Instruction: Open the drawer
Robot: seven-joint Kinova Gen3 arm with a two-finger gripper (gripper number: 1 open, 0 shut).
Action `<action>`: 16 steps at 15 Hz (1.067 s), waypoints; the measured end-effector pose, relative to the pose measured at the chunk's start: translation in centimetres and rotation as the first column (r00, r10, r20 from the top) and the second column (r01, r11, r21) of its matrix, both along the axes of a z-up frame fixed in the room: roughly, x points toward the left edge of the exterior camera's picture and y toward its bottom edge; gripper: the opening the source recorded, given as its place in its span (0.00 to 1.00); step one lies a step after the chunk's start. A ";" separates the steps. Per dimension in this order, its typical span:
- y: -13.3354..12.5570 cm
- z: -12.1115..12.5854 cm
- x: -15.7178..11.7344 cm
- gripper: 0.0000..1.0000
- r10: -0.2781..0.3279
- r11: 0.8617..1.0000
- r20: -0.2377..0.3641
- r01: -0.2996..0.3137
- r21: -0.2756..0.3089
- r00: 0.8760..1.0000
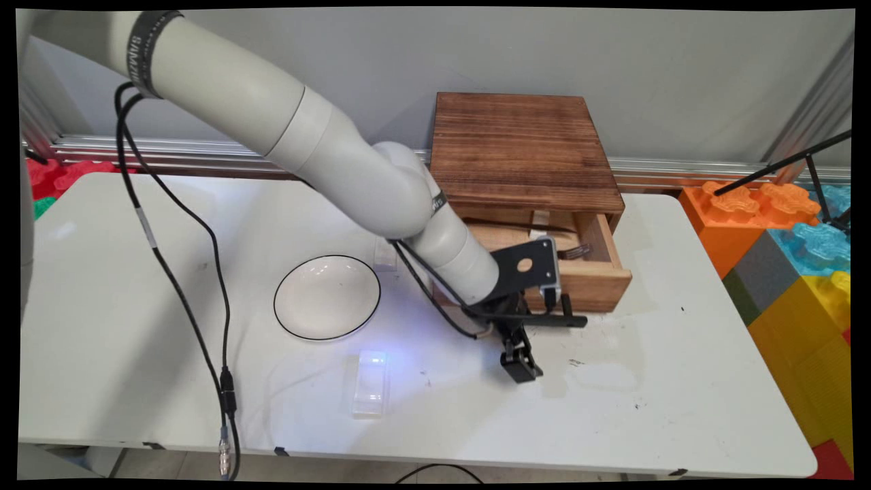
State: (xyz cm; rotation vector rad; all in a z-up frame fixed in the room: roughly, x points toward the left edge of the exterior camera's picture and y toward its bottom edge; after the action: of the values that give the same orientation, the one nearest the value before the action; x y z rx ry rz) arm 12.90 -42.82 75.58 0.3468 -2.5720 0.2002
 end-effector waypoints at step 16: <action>7.9 1.3 -1.9 1.00 -0.005 0.995 -0.072 0.012 0.098 0.997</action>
State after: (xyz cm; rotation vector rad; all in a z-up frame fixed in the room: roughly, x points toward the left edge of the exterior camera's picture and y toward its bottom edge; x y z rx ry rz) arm 11.01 -34.95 76.87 0.3728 -2.5175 0.0570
